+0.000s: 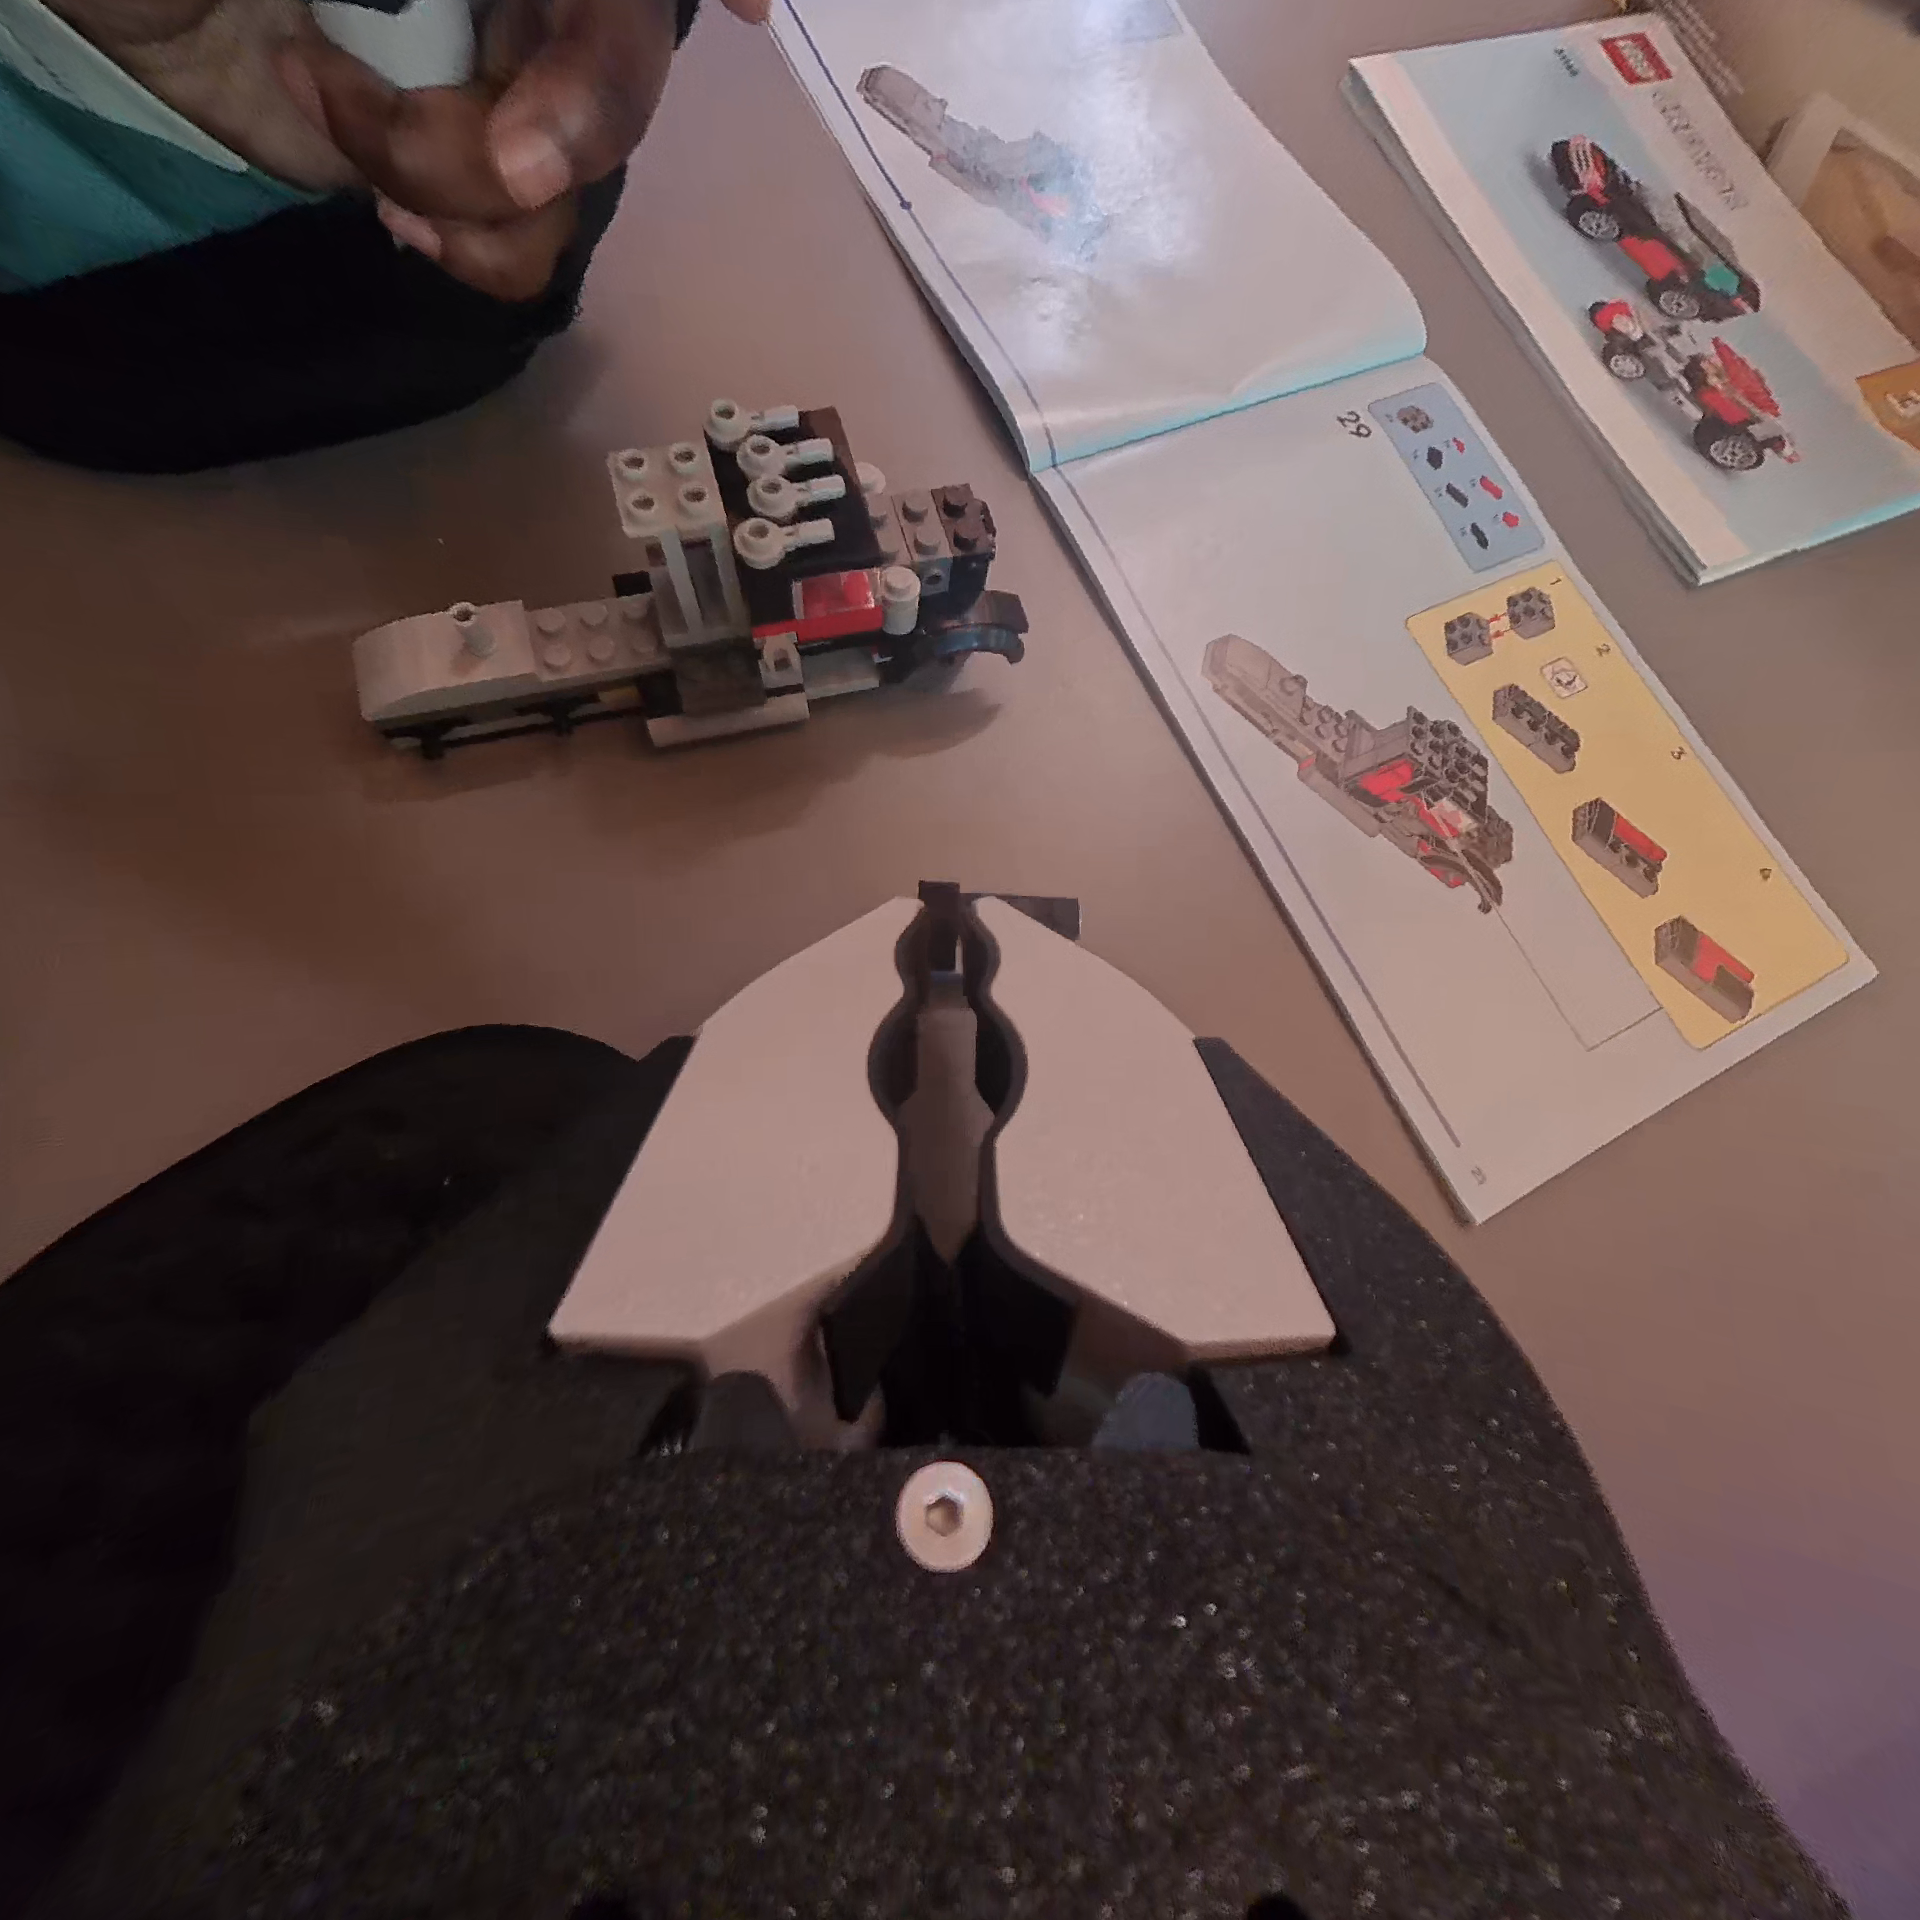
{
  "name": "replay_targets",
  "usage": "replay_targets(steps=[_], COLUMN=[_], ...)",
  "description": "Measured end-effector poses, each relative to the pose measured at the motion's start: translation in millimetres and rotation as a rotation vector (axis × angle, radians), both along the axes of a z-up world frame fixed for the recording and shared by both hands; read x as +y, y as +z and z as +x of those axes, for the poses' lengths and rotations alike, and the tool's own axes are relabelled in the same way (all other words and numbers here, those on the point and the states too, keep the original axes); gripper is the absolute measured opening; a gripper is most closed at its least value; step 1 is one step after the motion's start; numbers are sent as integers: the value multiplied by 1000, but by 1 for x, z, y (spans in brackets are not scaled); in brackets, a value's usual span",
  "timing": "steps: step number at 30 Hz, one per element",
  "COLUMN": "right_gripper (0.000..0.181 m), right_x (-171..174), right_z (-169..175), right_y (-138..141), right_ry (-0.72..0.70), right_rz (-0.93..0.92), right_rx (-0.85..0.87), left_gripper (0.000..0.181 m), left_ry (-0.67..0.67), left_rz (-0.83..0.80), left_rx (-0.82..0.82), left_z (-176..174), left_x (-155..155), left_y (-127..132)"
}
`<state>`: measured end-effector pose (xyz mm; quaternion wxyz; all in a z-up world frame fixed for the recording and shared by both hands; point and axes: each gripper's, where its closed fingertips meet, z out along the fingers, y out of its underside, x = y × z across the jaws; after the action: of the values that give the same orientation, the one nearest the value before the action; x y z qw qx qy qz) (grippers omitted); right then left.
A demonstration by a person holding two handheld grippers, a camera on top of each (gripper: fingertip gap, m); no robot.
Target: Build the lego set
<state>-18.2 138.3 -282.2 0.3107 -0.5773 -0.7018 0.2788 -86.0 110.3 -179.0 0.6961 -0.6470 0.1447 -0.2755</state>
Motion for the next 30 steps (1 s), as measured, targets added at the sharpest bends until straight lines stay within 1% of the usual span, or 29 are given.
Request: replay_targets(steps=[5, 26, 30], right_gripper=[0, 0, 0], right_x=[-2, -4, -5], right_z=[-5, -7, -8], right_y=[0, -5, -6], right_ry=[27, 46, 60], right_rz=[11, -87, -83], right_rx=[6, -41, -46], left_gripper=[34, 34, 35], left_ry=[0, -6, -33], left_rz=[0, 8, 20], left_rx=[0, -7, 7], left_z=[0, 0, 4], left_x=[0, -1, -4], left_y=[0, 1, 1])
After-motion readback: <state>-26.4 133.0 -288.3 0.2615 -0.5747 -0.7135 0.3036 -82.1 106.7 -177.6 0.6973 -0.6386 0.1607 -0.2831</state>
